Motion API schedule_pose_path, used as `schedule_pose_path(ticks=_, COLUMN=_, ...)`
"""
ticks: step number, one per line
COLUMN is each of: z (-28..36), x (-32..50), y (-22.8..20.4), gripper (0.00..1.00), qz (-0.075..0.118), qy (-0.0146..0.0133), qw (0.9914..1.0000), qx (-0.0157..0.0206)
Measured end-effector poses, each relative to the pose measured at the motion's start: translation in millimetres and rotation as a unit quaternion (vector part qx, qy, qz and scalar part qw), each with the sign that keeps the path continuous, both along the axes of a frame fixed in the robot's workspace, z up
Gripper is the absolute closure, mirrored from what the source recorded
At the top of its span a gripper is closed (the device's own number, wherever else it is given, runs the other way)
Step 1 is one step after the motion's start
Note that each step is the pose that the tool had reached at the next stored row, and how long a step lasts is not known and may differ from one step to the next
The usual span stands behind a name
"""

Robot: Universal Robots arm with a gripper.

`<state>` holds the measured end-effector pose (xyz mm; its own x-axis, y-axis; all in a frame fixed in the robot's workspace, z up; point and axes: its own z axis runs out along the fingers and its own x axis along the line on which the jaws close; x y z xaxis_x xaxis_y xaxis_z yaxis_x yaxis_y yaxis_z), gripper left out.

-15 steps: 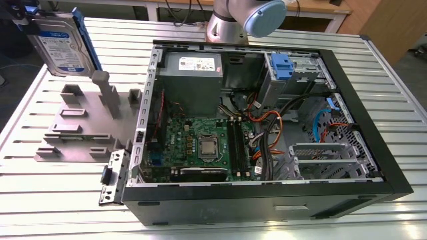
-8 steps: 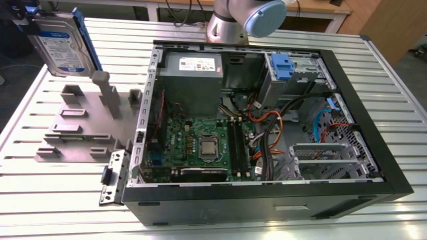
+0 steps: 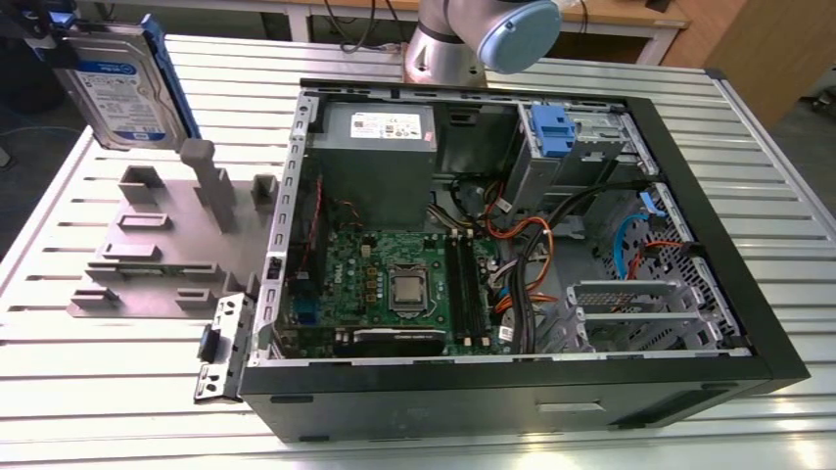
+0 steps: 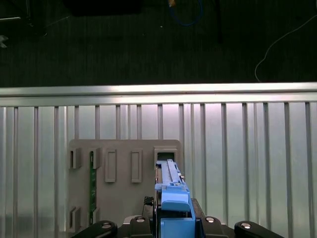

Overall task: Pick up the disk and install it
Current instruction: 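Pick up the disk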

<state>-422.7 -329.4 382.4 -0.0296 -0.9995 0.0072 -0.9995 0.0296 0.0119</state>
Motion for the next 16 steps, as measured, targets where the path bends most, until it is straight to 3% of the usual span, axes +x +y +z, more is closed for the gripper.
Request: schedule_pose_path(ticks=16, z=4.5, x=0.0, y=0.1, gripper=0.64, qz=0.000, qy=0.0001, qw=1.00000, qx=0.0000)
